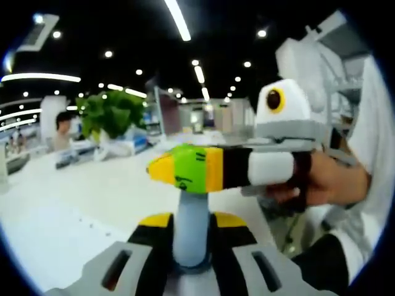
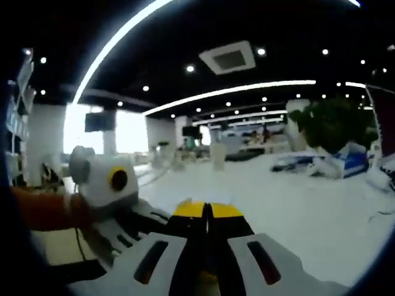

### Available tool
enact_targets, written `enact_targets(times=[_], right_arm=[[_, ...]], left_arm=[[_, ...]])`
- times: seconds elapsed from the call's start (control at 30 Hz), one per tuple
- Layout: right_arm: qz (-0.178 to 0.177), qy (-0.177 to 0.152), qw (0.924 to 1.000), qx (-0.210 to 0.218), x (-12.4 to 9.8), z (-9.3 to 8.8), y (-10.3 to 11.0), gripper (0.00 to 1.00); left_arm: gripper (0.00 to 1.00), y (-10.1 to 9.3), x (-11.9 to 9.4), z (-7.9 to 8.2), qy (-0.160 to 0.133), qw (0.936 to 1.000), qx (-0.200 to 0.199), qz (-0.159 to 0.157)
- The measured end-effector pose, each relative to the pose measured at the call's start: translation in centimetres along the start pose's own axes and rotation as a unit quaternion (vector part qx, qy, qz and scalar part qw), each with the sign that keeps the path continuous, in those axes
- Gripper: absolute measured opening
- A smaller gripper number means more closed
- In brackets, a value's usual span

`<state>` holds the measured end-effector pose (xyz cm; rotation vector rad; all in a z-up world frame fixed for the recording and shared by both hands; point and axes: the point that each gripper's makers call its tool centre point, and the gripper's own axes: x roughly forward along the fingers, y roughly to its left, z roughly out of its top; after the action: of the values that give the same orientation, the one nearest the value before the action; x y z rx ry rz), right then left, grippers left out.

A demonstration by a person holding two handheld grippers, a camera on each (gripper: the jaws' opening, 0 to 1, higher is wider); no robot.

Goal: Pick up the paper insert the paper into the punch align the paper edges press the punch to punch holes

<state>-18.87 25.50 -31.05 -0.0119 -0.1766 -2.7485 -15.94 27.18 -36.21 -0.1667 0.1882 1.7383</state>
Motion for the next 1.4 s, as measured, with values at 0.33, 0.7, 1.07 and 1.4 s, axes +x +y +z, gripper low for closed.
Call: enact_targets(times=[0.33, 0.7, 1.07, 1.4], right_arm=[[-0.016, -0.006, 0.9998, 0.010, -0.3, -0.3, -0.3, 0.03], [-0.018, 0.010, 0.9983, 0.055, -0.6, -3.2, -1.7, 0.02], [-0.011, 0.003, 0.9957, 0.092, -0.9, -2.5, -1.3, 0.03], [-0.010, 0.004, 0.9984, 0.055, -0.7, -0.9, -0.3, 0.03]], left_arm=[[0.25, -0.1, -0.1, -0.1, 0.002, 1.0000, 0.000, -0.003], [0.25, 0.0, -0.1, 0.0, 0.003, 1.0000, -0.005, -0.003], [0.25, 0.0, 0.0, 0.0, 0.004, 1.0000, -0.008, -0.004], [0.25, 0.1, 0.0, 0.0, 0.004, 0.9999, -0.009, -0.004]])
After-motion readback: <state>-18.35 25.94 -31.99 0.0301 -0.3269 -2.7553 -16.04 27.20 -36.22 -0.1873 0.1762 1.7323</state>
